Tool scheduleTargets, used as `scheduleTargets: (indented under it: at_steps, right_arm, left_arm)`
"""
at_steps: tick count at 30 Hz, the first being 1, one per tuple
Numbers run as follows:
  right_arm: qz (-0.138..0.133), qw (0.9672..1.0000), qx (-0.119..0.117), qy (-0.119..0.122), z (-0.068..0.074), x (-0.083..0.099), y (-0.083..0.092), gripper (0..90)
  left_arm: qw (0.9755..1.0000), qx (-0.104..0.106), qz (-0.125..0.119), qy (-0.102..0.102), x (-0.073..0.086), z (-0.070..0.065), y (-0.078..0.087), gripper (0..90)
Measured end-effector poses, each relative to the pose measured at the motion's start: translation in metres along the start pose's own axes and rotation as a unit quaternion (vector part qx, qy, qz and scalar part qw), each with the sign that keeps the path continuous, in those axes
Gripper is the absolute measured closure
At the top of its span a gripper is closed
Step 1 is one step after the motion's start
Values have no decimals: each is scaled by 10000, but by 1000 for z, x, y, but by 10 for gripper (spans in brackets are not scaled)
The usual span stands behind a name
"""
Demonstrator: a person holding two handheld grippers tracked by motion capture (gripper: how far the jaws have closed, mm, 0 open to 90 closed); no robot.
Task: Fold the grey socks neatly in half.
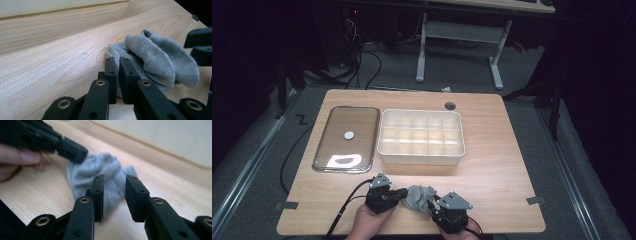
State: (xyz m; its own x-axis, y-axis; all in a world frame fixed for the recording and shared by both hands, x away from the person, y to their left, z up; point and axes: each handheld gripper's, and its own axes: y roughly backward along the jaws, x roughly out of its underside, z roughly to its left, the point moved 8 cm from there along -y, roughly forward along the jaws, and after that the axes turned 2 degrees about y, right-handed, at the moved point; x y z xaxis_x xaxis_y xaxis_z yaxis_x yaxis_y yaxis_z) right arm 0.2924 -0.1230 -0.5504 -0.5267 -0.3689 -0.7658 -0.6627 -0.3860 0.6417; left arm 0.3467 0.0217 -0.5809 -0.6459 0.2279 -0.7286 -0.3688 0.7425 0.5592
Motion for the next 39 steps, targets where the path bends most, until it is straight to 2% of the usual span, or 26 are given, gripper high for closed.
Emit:
scheduleTargets:
  at_steps: [3,6,9,12,15,18,22,25,27,30,36,39]
  right_arm:
    - [193,9998,-75,7,0,7,-10,720]
    - [321,9994,-36,88,-2,8,-22,721]
    - [393,9990,112,175,-13,3,-37,719]
    - [384,9989,217,145,-26,-5,-49,715]
    - [407,9987,236,172,-35,-15,-60,711]
    - [341,9989,261,161,-34,-20,-56,704]
    - [56,9997,203,113,-26,-25,-34,692]
    - [-157,9999,41,55,-14,-28,-17,664]
    - [-203,9998,-37,8,-8,-29,-15,649]
    - [-140,9998,-101,38,-1,-26,-20,622]
    - [69,9994,-219,-266,-7,-21,-39,595]
    - [218,9989,-312,-274,-6,-18,-47,602]
  left_arm:
    - [10000,34,19,-15,0,-1,-1,850]
    - [9999,95,66,-40,1,-2,-2,843]
    - [9998,159,99,-104,1,-4,-3,842]
    - [9994,270,156,-165,2,-7,-4,829]
    - [9994,255,134,-194,2,-7,-3,818]
    - [9995,246,115,-179,2,-6,-3,817]
    - [9996,167,81,-190,1,-6,-3,818]
    - [9997,129,70,-207,1,-6,-4,819]
    - [9997,115,64,-218,1,-6,-4,820]
    - [9997,78,73,-231,1,-6,-4,820]
    - [9998,-3,99,-158,1,-4,-5,841]
    - [9998,7,108,-145,1,-4,-5,852]
